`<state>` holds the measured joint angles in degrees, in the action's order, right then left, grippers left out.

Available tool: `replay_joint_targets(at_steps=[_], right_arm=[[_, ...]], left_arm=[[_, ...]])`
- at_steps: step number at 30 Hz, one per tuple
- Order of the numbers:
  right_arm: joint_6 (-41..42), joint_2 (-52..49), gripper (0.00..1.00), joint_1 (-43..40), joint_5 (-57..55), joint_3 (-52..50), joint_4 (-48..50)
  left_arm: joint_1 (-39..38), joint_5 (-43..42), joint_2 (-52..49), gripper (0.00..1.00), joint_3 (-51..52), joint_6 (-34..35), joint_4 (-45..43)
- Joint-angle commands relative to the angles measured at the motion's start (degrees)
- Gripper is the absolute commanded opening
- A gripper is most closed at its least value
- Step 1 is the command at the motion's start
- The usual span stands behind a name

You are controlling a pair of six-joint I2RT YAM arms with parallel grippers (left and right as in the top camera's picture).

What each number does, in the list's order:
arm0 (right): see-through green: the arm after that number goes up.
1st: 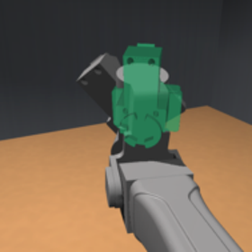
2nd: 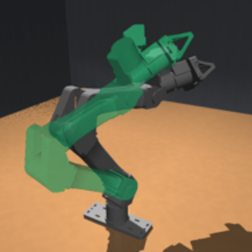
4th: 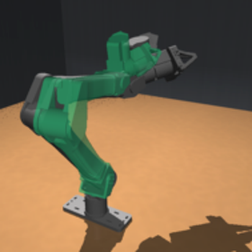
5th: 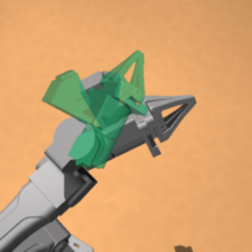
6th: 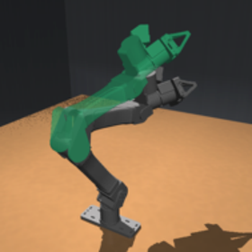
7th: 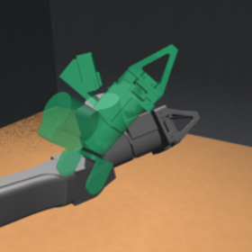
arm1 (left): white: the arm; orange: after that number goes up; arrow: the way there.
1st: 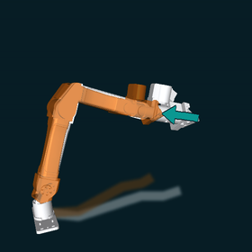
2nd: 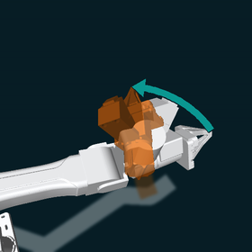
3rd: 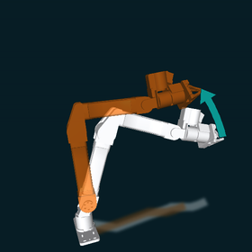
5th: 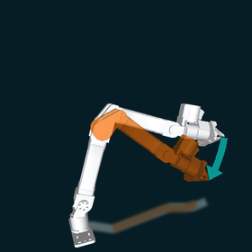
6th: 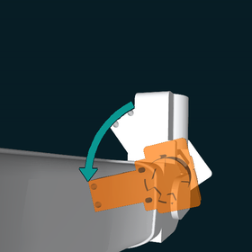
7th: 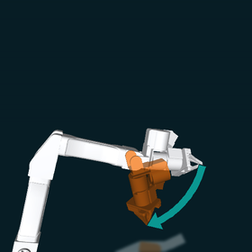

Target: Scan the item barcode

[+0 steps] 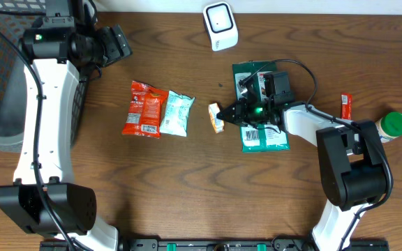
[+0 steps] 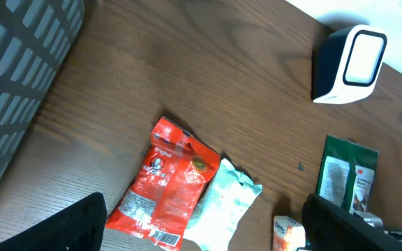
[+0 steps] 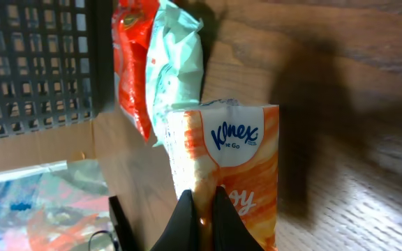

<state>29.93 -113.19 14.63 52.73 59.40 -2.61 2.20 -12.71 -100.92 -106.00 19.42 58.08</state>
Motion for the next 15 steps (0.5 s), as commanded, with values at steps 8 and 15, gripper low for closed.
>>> replay_joint_targets(at_steps=[8,15], right_arm=[[-0.39,-0.39,0.03,-0.31,-3.58,-0.96,-0.98],[-0.42,-0.39,0.23,-0.31,-3.58,-0.98,-1.01]], left_arm=[[0.15,0.35,1.01,0.89,-1.38,-0.76,0.13],[0.15,0.35,1.01,0.90,-1.38,-0.76,0.13]])
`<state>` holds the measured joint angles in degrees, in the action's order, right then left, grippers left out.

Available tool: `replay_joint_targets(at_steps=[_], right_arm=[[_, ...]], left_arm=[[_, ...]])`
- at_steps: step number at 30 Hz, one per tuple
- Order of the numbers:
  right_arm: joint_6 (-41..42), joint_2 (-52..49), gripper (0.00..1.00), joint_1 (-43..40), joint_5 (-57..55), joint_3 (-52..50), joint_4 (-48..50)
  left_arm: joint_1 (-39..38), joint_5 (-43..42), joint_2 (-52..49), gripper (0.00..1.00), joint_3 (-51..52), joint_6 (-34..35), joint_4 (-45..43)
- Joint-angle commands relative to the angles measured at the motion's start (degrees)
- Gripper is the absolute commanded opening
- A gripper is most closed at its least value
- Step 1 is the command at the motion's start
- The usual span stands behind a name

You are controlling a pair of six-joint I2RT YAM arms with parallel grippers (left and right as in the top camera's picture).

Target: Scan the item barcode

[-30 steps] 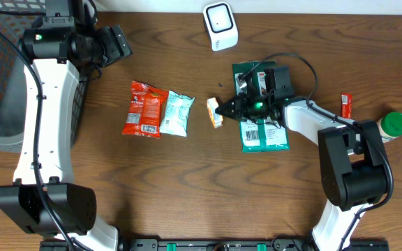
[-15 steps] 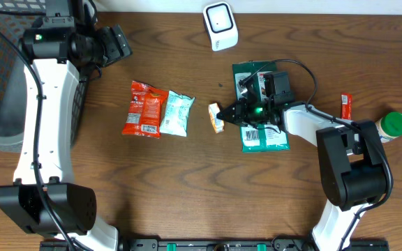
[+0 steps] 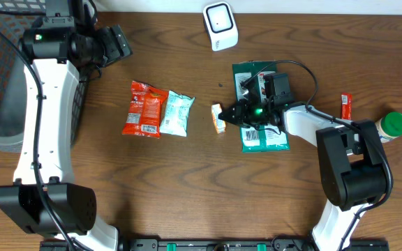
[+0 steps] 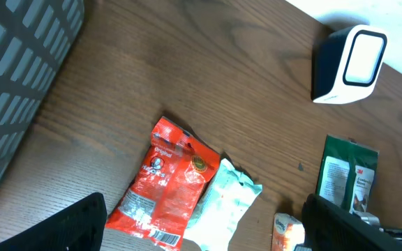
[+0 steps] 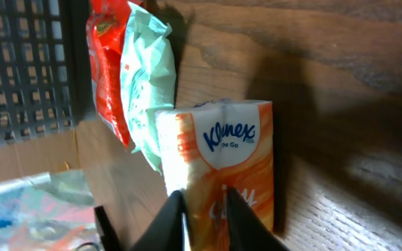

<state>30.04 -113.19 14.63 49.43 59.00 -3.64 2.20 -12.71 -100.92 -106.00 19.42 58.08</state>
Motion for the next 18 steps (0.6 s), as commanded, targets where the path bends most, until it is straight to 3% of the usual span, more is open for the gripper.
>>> replay_joint_targets(at_steps=[1,10,18], right_arm=[[-0.55,-0.39,0.28,-0.31,-0.28,-0.57,0.02],[-1.46,-0.28,0.49,-0.42,-0.31,-0.07,1.22],[-1.60,0.85,0.57,-0.39,-1.73,4.61,-0.17]], left_arm=[[0.13,0.35,1.01,0.89,-1.38,-0.76,0.13],[0.15,0.35,1.01,0.89,-1.38,-0.76,0.13],[0.15,0.35,1.01,0.89,-1.38,-0.76,0.13]])
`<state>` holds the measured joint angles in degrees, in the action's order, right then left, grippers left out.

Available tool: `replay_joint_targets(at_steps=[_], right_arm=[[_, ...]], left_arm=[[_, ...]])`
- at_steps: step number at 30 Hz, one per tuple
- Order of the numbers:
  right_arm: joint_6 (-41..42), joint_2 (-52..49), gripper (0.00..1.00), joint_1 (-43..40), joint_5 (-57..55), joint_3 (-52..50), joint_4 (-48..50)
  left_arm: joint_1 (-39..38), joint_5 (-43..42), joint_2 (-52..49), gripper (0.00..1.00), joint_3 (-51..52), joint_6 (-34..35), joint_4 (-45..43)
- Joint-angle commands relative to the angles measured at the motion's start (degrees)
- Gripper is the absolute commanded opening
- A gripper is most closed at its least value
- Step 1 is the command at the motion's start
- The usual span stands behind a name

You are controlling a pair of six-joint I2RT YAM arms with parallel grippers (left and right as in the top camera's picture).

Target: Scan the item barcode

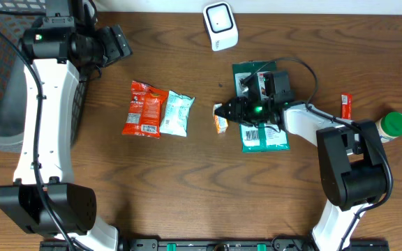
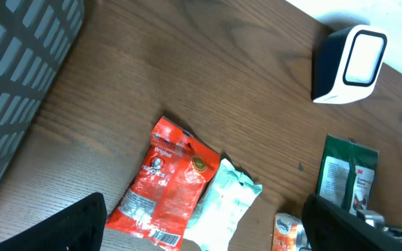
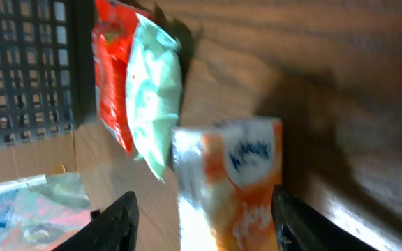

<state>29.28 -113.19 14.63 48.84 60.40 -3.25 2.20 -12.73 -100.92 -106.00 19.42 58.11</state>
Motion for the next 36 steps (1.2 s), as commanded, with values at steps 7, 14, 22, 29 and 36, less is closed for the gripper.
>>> replay_joint_targets(at_steps=[7,14,22,29,36], right_arm=[[-7.43,2.95,0.63,1.20,-16.63,16.44,-22.32],[-12.85,2.95,0.72,8.79,-33.53,25.27,-37.86],[-12.83,1.51,0.73,16.65,-47.50,23.78,-40.81],[-12.85,-1.22,0.71,18.51,-51.98,23.76,-41.13],[-12.85,-3.48,0.64,18.47,-51.63,23.69,-41.05]], left_arm=[[0.15,0.37,1.01,0.89,-1.38,-0.76,0.11],[0.15,0.37,1.01,0.89,-1.38,-0.76,0.11],[0.15,0.37,1.01,0.89,-1.38,-0.76,0.11],[0.15,0.37,1.01,0.90,-1.38,-0.76,0.11],[0.15,0.37,1.01,0.89,-1.38,-0.76,0.11]])
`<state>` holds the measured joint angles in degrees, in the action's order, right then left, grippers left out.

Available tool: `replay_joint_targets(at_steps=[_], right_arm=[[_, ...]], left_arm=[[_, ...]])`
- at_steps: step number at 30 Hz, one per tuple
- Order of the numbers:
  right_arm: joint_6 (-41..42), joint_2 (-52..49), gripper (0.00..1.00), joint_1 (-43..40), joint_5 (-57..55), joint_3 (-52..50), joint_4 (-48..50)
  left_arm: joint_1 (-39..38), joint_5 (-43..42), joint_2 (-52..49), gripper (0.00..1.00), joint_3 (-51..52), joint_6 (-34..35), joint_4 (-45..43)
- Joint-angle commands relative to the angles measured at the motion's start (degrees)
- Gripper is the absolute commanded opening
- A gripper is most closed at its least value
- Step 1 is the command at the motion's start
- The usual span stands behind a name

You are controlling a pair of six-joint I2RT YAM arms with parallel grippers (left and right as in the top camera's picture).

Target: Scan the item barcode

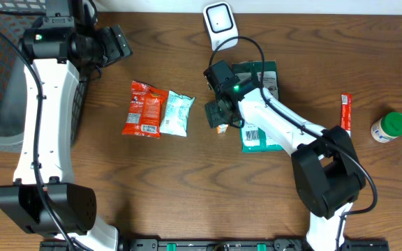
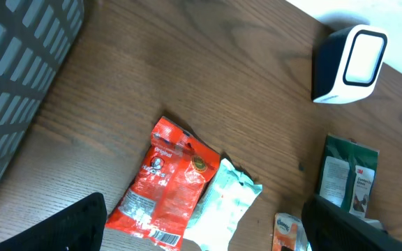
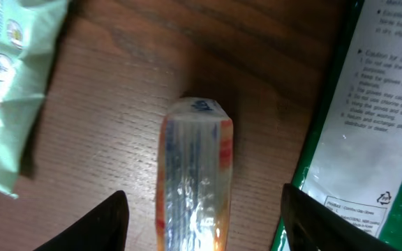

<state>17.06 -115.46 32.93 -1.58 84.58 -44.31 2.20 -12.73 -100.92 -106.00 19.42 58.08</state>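
Observation:
A small orange Kleenex tissue pack (image 3: 195,174) stands on its narrow edge on the wooden table, its clear seam facing up. My right gripper (image 3: 204,209) hangs over it, open, one finger on each side and neither touching. In the overhead view that gripper (image 1: 218,113) covers most of the pack (image 1: 220,127). The white barcode scanner (image 1: 220,25) stands at the table's far edge, also in the left wrist view as scanner (image 2: 351,63). My left gripper (image 1: 116,43) is held high at the far left, open and holding nothing.
A red snack packet (image 1: 144,109) and a mint-green packet (image 1: 177,113) lie left of the pack. A green 3M packet (image 1: 264,136) lies under the right arm. A red stick (image 1: 345,111) and a green-lidded jar (image 1: 389,126) sit far right. A black basket stands left.
My right arm has swung from a low reach at the pack's right to a place over it, wrist turned downward. The open fingers now straddle the pack. The left arm has not moved.
My right gripper's fingers were together at the tissue pack's edge, the Kleenex face toward the camera. Then they stood slightly apart, then wide open with the pack free on the table. Now the gripper is above the pack, open around it.

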Motion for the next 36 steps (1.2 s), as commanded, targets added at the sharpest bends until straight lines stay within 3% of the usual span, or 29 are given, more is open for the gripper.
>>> replay_joint_targets(at_steps=[1,13,16,17,19,22,33,36], right_arm=[[-0.63,-1.40,0.63,0.17,-0.57,-0.48,0.20],[-0.61,-1.68,0.24,0.11,3.58,-0.48,0.61],[-0.61,-1.68,0.25,0.11,3.58,-0.48,0.79],[-0.63,-1.68,0.29,0.13,3.61,-0.48,0.96],[-0.61,-1.68,0.47,0.13,3.58,-0.48,1.03],[-0.61,-1.68,0.58,0.11,3.58,-0.48,0.79],[-0.59,-1.88,0.50,0.17,3.58,-2.40,1.07],[-0.59,-1.88,0.37,0.17,3.61,-3.34,1.51]], left_arm=[[0.15,0.37,1.01,0.89,-1.38,-0.76,0.13],[0.15,0.37,1.01,0.90,-1.38,-0.76,0.13],[0.15,0.37,1.01,0.89,-1.38,-0.76,0.13],[0.15,0.37,1.01,0.89,-1.38,-0.76,0.13],[0.15,0.37,1.01,0.90,-1.38,-0.76,0.13],[0.15,0.37,1.01,0.90,-1.38,-0.76,0.13],[0.15,0.37,1.01,0.90,-1.38,-0.76,0.13],[0.15,0.37,1.01,0.89,-1.38,-0.76,0.13]])
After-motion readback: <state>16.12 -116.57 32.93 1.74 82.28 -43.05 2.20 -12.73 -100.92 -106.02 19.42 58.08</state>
